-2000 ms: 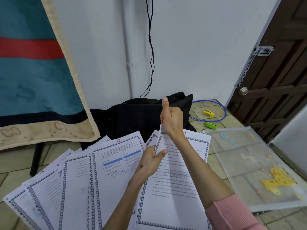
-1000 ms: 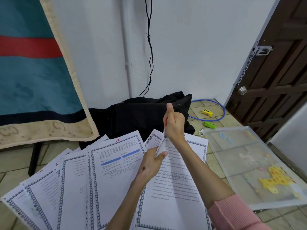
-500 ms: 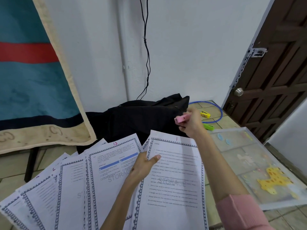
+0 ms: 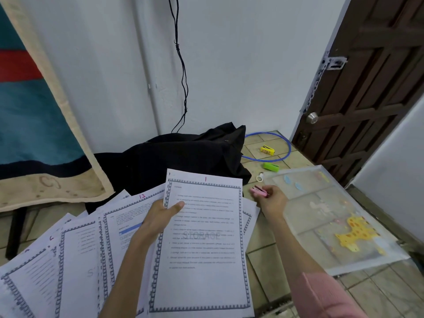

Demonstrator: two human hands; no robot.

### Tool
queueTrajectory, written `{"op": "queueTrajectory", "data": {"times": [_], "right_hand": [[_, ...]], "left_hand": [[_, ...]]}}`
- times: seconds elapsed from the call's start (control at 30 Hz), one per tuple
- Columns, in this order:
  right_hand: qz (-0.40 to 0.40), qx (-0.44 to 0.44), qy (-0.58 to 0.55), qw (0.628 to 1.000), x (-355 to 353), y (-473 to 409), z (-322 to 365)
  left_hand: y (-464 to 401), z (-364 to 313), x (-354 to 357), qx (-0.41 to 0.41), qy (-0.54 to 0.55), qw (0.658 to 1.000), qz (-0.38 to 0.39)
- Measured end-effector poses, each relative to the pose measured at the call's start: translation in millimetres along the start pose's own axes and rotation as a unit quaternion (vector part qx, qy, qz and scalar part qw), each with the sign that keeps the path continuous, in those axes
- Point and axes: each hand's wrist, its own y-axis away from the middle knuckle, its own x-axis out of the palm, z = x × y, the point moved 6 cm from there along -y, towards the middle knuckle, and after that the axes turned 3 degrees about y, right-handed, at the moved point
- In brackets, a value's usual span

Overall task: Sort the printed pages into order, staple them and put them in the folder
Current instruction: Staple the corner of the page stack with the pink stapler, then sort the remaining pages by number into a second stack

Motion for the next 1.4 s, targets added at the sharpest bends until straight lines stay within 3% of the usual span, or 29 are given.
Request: {"op": "queueTrajectory", "data": {"times": [0.1, 0.17, 0.23, 0.3, 0.37, 0.43, 0.47, 0.57, 0.63, 0.73, 0.83, 1.03, 1.17, 1.27, 1.4], "right_hand": [[0.026, -0.015, 0.106, 0.994, 5.9, -6.6, -5.0], [-0.005, -0.059, 0.154, 0.986, 2.9, -1.1, 6.2], [-0.001, -0.062, 0.058, 0.996, -2.9, 12.6, 22.3], [0.187, 0.047, -0.120, 0.974, 8.8, 29.6, 32.5], [0.386, 0.086, -0.117, 0.911, 13.9, 51.1, 39.6], [0.452, 0.035, -0.095, 0.886, 7.7, 59.6, 43.7], [0.428, 0.011, -0.102, 0.898, 0.2, 56.0, 46.3], [0.257, -0.036, -0.133, 0.956, -42.6, 25.9, 44.8], [0.147, -0.083, -0.073, 0.983, -81.5, 7.0, 40.4], [0.020, -0.106, 0.042, 0.993, -136.7, -8.4, 26.1], [-0.066, -0.075, 0.109, 0.989, -171.1, -16.5, -3.5], [-0.106, 0.000, 0.281, 0.954, -186.4, -30.9, -52.8], [0.001, 0.077, 0.406, 0.911, -173.8, -36.8, -83.2], [0.027, 0.091, 0.424, 0.901, -162.4, -32.3, -94.9], [0.026, 0.112, 0.399, 0.910, -151.4, -26.1, -94.9]], "left_hand": [[-0.7, -1.9, -4.8, -0.010, 0.012, 1.000, -0.001], [-1.5, -3.7, -8.8, -0.014, 0.022, 1.000, 0.003], [-3.2, -9.7, -13.2, -0.017, 0.049, 0.999, 0.005], [-8.8, -17.4, -18.0, -0.019, 0.099, 0.995, 0.002], [-16.1, -29.2, -19.1, -0.014, 0.155, 0.988, -0.006], [-25.9, -43.3, -12.7, -0.010, 0.188, 0.982, -0.019], [-31.3, -49.8, -4.6, -0.011, 0.200, 0.979, -0.020], [-47.3, -62.2, 40.5, -0.008, 0.207, 0.978, 0.026], [-52.2, -60.6, 83.8, -0.019, 0.138, 0.987, 0.075], [-53.5, -38.2, 162.0, -0.021, 0.026, 0.989, 0.144], [-54.9, -17.3, 231.7, 0.034, -0.081, 0.983, 0.159], [-37.5, -17.6, 291.6, 0.139, -0.187, 0.964, 0.124], [-44.9, -13.4, 294.3, 0.181, -0.355, 0.914, 0.077], [-50.9, -7.5, 292.3, 0.193, -0.412, 0.888, 0.073], [-50.5, -6.6, 290.0, 0.189, -0.414, 0.887, 0.082]]}}
